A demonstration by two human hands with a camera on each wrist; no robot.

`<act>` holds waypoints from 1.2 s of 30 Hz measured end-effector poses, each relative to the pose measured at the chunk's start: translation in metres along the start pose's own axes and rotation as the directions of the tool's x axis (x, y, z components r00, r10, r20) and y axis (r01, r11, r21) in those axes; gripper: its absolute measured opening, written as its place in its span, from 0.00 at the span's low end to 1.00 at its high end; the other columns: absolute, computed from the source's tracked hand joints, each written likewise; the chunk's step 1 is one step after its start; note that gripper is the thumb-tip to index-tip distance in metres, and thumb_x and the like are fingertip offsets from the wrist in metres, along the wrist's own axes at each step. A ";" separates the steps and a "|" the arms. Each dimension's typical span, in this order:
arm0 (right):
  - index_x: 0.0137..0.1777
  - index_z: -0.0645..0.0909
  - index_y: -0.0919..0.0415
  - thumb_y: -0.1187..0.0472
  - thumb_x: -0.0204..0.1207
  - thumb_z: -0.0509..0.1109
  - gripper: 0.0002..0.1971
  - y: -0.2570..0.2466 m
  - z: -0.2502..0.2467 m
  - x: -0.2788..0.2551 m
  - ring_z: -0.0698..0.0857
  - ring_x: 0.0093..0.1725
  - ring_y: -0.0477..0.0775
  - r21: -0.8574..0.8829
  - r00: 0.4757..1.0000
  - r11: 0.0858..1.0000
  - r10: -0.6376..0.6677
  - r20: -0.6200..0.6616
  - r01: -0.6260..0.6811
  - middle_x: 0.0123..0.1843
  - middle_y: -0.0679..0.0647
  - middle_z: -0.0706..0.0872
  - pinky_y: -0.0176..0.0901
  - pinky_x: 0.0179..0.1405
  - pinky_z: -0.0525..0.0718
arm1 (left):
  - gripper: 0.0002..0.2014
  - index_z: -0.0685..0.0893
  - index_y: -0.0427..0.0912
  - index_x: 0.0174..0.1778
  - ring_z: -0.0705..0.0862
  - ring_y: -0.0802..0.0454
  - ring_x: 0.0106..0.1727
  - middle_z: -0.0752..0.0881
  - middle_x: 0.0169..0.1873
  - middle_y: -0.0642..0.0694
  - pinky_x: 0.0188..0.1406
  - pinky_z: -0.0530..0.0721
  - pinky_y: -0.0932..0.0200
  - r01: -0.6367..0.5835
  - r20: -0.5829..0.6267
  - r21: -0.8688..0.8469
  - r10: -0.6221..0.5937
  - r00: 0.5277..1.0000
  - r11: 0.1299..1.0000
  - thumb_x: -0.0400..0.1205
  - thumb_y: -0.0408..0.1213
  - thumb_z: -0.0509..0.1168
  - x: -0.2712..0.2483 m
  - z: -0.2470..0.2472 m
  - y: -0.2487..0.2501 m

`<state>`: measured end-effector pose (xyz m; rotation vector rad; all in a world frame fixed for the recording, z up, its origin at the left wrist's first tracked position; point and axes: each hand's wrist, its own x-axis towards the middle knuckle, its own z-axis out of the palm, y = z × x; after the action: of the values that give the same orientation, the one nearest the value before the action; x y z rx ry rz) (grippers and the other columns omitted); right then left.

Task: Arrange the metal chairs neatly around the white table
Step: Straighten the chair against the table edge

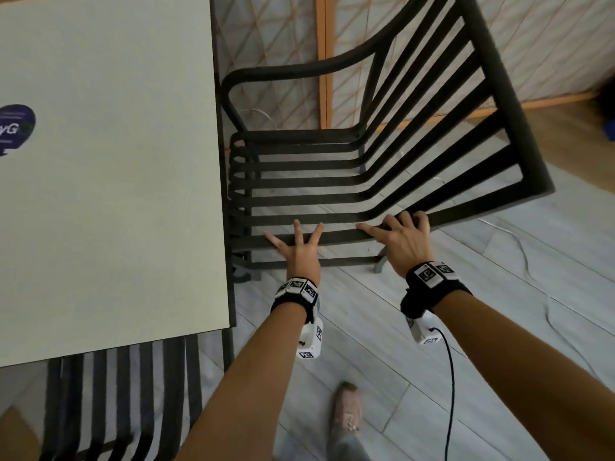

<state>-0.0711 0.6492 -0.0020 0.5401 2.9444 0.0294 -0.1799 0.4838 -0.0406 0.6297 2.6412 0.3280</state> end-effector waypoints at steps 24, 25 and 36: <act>0.73 0.65 0.33 0.63 0.77 0.65 0.30 -0.003 -0.013 0.046 0.74 0.57 0.60 0.052 0.999 0.998 -0.030 -0.020 0.031 0.53 0.52 0.81 0.68 0.70 0.59 | 0.26 0.75 0.51 0.73 0.38 0.16 0.79 0.73 0.71 0.38 0.75 0.56 0.21 -0.036 -0.071 -0.123 0.027 0.997 0.992 0.83 0.22 0.57 0.031 -0.019 -0.017; 0.73 0.65 0.33 0.63 0.76 0.65 0.30 -0.001 -0.014 0.048 0.73 0.58 0.60 0.055 0.999 0.998 -0.033 -0.009 0.033 0.53 0.52 0.81 0.68 0.70 0.59 | 0.25 0.74 0.51 0.74 0.39 0.16 0.79 0.73 0.71 0.38 0.75 0.56 0.20 -0.027 -0.060 -0.117 0.020 0.998 0.993 0.83 0.23 0.57 0.032 -0.022 -0.014; 0.72 0.67 0.33 0.64 0.76 0.63 0.30 0.002 -0.017 0.038 0.72 0.59 0.60 0.106 0.998 0.993 -0.061 0.015 0.059 0.55 0.52 0.82 0.69 0.71 0.57 | 0.21 0.75 0.52 0.74 0.38 0.18 0.80 0.71 0.72 0.39 0.74 0.62 0.22 0.041 -0.035 -0.164 -0.048 0.998 0.986 0.85 0.32 0.56 0.005 -0.022 -0.008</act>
<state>-0.1079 0.6645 0.0093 0.4625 2.9550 -0.1372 -0.1966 0.4762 -0.0254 0.5151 2.6265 0.5419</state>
